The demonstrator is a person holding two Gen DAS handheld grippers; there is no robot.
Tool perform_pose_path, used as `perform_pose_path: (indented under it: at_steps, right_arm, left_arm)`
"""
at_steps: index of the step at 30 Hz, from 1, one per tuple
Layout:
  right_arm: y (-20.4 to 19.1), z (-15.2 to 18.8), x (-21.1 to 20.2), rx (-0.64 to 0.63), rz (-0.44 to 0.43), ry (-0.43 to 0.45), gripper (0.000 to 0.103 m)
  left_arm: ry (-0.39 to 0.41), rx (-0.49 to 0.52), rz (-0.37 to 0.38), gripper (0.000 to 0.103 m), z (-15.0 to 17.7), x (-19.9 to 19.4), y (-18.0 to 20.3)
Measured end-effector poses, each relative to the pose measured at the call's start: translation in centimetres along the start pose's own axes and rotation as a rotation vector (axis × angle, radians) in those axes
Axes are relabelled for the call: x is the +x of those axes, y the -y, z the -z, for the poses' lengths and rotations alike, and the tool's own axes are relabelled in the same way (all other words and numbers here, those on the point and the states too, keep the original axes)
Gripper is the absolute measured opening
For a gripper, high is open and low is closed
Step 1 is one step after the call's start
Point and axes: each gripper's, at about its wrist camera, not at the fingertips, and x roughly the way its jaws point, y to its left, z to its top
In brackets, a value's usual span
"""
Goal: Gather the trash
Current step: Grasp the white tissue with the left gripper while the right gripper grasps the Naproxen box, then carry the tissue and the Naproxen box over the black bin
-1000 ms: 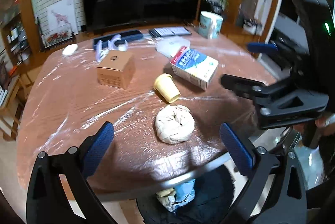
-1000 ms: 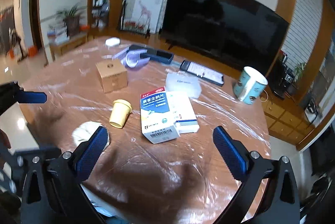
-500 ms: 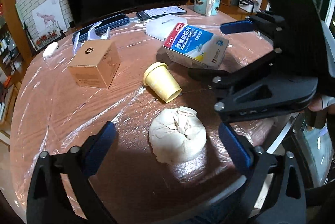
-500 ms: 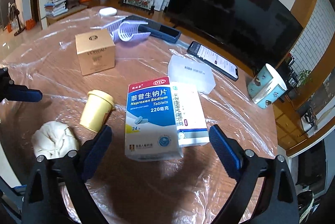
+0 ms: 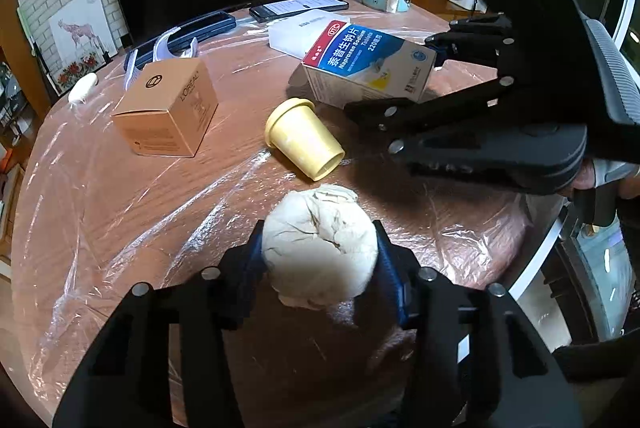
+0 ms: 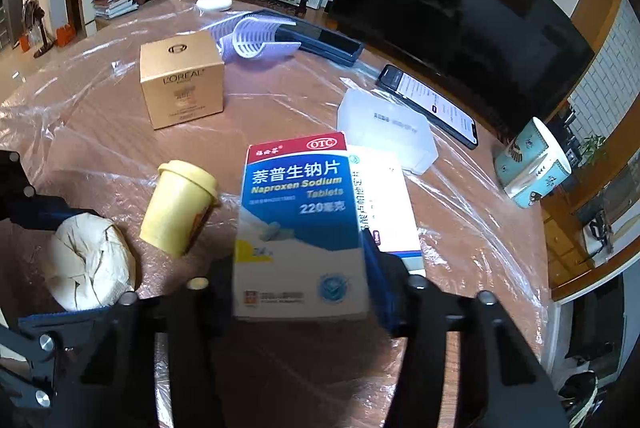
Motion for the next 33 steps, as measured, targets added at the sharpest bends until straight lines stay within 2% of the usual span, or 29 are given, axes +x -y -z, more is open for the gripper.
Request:
perform_pose_path:
  at_steps: [3, 7, 15, 18, 27, 33]
  right_arm:
    - [0.9, 0.2, -0.8, 0.066, -0.063, 0.019, 0.046]
    - [1.4, 0.8, -2.0, 0.134, -0.093, 0.043, 0.046]
    - [3.1, 2.7, -3.9, 0.353, -0.275, 0.061, 0.046]
    - [3.3, 3.5, -4.6, 0.398, -0.317, 0.063, 0.046]
    - [2.7, 5.4, -6.9, 0.426, -0.379, 0.076, 0.046]
    - [2.0, 6.5, -8.5, 0.43, -0.413, 0.081, 0.046]
  left_arm:
    - [0.005, -0.021, 0.0, 0.051, 0.0, -0.2, -0.4]
    - [0.019, -0.047, -0.007, 0.051, 0.1, -0.6, -0.9]
    - [0.043, -0.119, 0.005, 0.051, 0.3, -1.9, -2.3]
    - [0.05, -0.147, 0.019, 0.051, 0.4, -2.4, -2.8]
    - [0.072, -0.21, 0.061, 0.051, 0.9, -4.1, -4.0]
    - [0.082, -0.207, 0.055, 0.051, 1.2, -5.1, -4.0]
